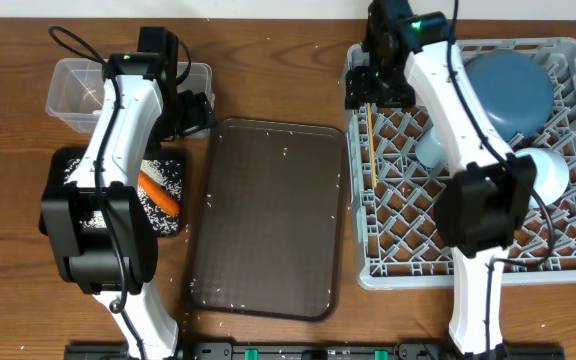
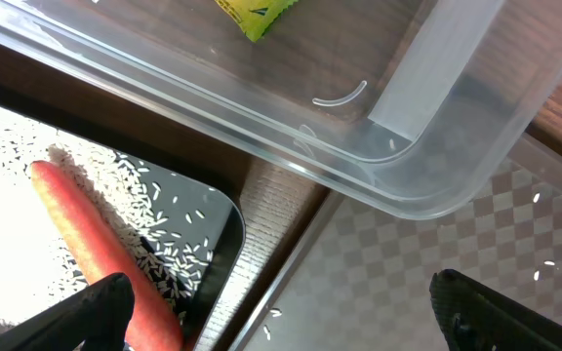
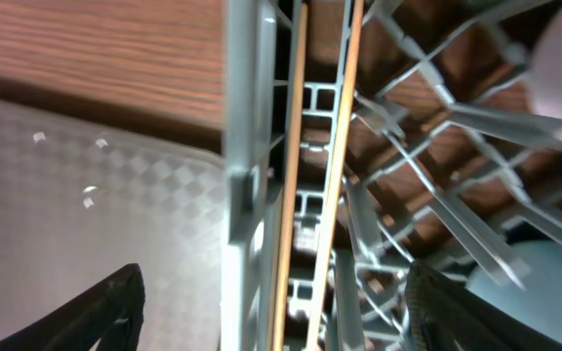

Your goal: Sort waste into correct bins and load items into the dishwasher rack

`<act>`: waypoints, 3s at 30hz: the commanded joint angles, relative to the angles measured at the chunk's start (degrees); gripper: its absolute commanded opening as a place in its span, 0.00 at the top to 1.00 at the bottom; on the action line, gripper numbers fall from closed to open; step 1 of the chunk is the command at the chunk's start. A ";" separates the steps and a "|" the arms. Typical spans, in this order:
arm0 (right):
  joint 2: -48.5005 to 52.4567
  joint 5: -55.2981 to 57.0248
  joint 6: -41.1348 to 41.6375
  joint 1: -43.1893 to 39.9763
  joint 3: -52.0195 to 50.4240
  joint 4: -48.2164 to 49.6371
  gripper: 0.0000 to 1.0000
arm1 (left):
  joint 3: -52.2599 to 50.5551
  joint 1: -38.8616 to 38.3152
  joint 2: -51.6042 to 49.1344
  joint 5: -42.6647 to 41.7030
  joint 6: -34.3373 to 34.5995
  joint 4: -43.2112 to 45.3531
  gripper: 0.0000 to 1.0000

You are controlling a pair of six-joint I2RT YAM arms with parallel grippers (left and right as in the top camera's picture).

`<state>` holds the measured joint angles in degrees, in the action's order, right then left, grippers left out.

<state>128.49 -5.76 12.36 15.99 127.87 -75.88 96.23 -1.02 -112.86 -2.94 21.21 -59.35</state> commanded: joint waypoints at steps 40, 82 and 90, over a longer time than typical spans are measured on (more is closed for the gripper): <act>-67.49 15.69 -3.26 -11.54 -47.56 27.58 0.01 | -0.39 -0.07 -0.24 0.81 0.50 -0.07 0.02; -128.21 8.26 0.02 -18.60 -127.56 71.87 0.01 | -0.39 -0.07 -0.24 0.81 0.52 -0.07 0.02; -128.21 8.26 0.02 -18.60 -127.56 71.87 0.01 | -0.39 -0.07 -0.24 0.81 0.52 -0.07 0.02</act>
<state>0.71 2.94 11.79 -2.09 0.58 -3.97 96.03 -1.02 -112.86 -2.59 21.21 -59.33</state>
